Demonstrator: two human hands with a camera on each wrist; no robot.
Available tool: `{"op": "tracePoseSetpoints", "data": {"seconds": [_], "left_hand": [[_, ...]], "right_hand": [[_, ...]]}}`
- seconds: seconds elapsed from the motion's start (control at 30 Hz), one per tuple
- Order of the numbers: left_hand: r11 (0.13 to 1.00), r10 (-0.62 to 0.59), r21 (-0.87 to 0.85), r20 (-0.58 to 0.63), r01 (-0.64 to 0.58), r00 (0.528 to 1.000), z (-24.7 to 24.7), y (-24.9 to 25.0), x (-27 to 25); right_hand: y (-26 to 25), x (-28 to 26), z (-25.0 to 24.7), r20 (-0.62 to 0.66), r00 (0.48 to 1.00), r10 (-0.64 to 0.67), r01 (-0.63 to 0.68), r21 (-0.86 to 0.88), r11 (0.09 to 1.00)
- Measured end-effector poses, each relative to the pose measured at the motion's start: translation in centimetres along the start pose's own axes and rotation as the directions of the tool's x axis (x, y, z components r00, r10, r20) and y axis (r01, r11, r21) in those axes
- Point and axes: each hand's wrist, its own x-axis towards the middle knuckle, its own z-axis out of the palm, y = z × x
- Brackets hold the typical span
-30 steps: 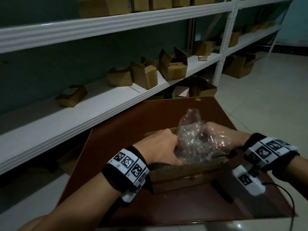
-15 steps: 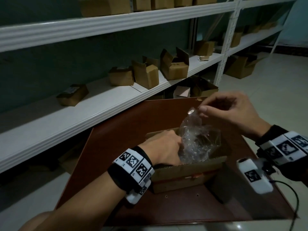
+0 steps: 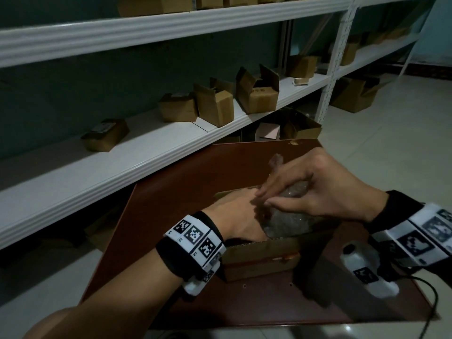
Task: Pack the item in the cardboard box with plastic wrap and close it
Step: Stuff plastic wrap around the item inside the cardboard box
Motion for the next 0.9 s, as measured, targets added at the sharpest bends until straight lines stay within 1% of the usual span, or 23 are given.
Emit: {"op": "tracePoseSetpoints", "data": {"seconds": [0.03, 0.07, 0.17, 0.27, 0.33, 0.43, 0.53, 0.67, 0.7, 0.83, 0.9], "left_hand": [[0.999, -0.04, -0.013, -0.01, 0.04, 0.999, -0.2, 0.1, 0.0], [0.998, -0.068, 0.003, 0.005, 0.068, 0.998, -0.4, 0.2, 0.1], [0.996, -0.047, 0.078, 0.062, 0.043, 0.997, -0.9, 0.8, 0.1], [0.991, -0.046, 0.128, 0.063, 0.038, 0.997, -1.0, 1.1, 0.4], [0.988, -0.066, 0.142, 0.073, 0.055, 0.995, -0.7, 1.0, 0.6], [0.985, -0.087, 0.156, 0.061, 0.077, 0.994, -0.7, 1.2, 0.6], [0.979, -0.103, 0.182, 0.062, 0.09, 0.993, -0.8, 1.2, 0.7], [0.978, -0.102, 0.192, 0.068, 0.087, 0.993, -1.0, 1.4, 0.5], [0.978, -0.099, 0.192, 0.07, 0.084, 0.993, -1.1, 1.6, 0.4], [0.98, -0.075, 0.188, 0.055, 0.063, 0.996, -1.0, 1.6, 0.3], [0.981, -0.063, 0.185, 0.051, 0.052, 0.997, -0.8, 1.5, 0.3]], "right_hand": [[0.2, -0.1, -0.1, 0.053, 0.998, 0.033, -0.029, -0.081, 0.996], [0.4, -0.3, -0.4, 0.094, 0.993, 0.077, -0.062, -0.153, 0.986], [1.0, -0.9, -1.6, 0.199, 0.954, 0.226, -0.153, -0.324, 0.934], [2.0, -1.1, -1.7, 0.285, 0.901, 0.328, -0.161, -0.483, 0.861], [2.7, -1.4, -1.3, 0.313, 0.874, 0.371, -0.183, -0.496, 0.849], [3.5, -1.7, -0.9, 0.354, 0.828, 0.435, -0.258, -0.449, 0.856], [3.6, -1.6, -0.7, 0.367, 0.808, 0.461, -0.287, -0.437, 0.852], [3.3, -1.3, 0.0, 0.363, 0.81, 0.461, -0.26, -0.482, 0.836], [3.3, -1.2, 0.3, 0.364, 0.803, 0.472, -0.264, -0.493, 0.829], [3.7, -0.9, 1.7, 0.407, 0.734, 0.543, -0.299, -0.523, 0.798], [3.7, -0.8, 2.2, 0.413, 0.728, 0.548, -0.28, -0.55, 0.787]]}}
